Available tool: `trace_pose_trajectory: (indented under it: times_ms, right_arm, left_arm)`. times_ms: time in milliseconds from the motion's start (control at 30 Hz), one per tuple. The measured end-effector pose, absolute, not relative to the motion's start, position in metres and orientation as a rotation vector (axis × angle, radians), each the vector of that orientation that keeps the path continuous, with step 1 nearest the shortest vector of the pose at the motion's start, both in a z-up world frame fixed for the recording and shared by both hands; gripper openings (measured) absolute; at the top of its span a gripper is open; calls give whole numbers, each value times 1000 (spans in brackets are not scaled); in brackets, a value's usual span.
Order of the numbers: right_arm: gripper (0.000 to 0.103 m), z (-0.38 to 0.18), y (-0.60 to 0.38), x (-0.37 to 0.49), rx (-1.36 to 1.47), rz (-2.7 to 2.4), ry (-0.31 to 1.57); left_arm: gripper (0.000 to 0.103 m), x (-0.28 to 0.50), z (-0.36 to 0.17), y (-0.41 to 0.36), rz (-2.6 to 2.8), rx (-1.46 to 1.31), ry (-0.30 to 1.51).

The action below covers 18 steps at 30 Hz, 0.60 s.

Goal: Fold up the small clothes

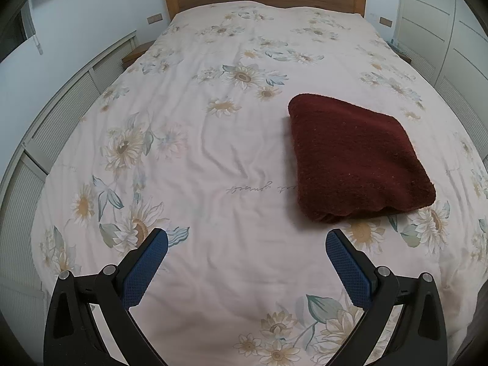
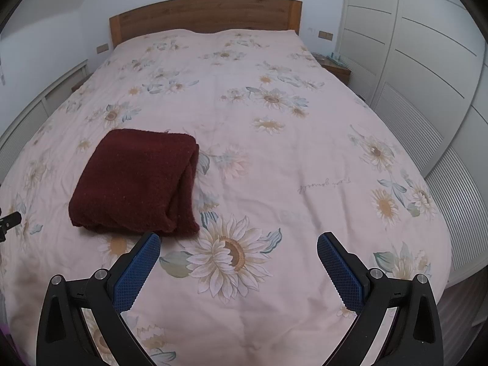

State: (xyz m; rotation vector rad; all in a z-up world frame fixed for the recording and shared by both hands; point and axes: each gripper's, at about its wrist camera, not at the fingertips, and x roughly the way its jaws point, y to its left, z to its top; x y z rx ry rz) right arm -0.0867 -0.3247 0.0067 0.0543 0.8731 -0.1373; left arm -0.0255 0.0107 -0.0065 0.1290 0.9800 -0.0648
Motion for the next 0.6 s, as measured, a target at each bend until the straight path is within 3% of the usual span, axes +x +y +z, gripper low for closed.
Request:
trace_pose_trajectory:
  times_ms: [600]
  right_arm:
    - [103, 8, -326, -85, 45, -110, 878]
  left_arm:
    - [102, -27, -10, 13, -48, 126, 988]
